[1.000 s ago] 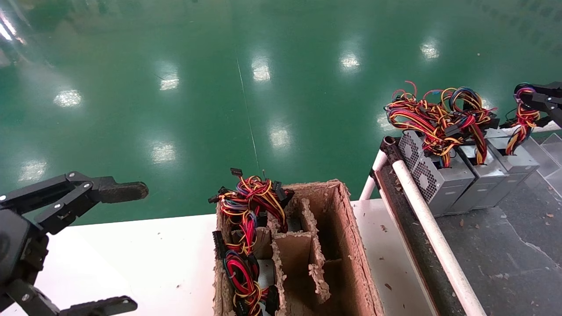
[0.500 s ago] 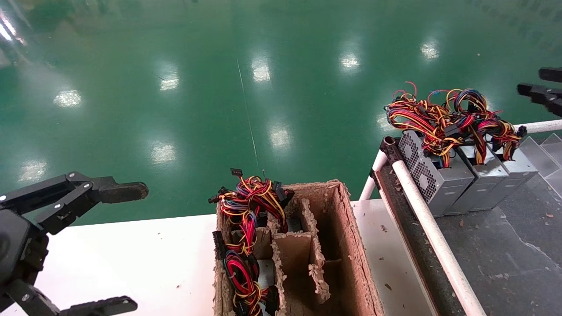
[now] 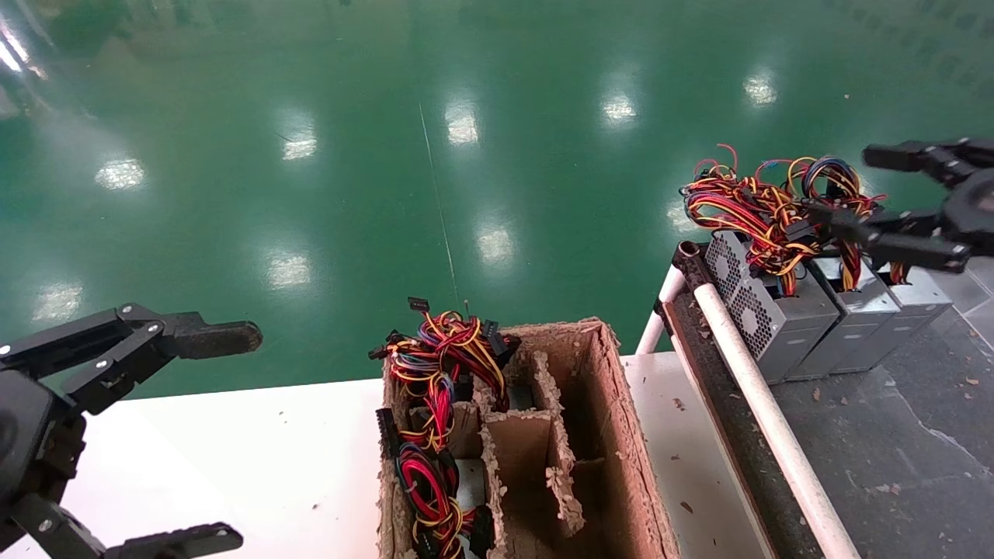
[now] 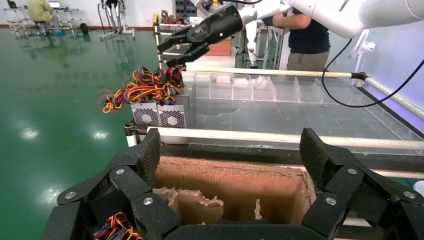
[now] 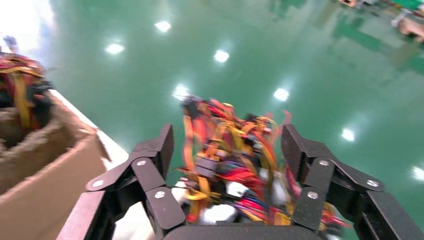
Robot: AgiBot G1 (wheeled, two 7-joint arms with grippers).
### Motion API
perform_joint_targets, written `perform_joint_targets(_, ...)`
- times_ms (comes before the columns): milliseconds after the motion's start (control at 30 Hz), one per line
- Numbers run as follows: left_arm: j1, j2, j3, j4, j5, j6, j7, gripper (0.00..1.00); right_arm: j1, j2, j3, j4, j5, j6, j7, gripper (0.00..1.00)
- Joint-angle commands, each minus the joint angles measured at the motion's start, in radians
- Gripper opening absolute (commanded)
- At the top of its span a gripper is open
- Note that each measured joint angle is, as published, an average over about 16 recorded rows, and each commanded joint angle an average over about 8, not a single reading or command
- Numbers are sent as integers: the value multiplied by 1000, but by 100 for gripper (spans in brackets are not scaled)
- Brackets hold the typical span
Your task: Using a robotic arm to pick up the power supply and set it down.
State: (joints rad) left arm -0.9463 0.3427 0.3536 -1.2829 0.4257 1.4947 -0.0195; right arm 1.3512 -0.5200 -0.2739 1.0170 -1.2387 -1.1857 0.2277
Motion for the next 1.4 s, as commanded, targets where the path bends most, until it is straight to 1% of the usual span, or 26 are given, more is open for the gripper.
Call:
perform_joint_targets(33, 0, 0, 0, 0, 0, 0, 0, 100, -12, -4, 0, 12, 22, -14, -2, 100)
perform_joint_targets(1400, -1, 0, 2, 0, -1, 0, 1, 100, -262, -86, -5, 253, 480, -293, -38, 100)
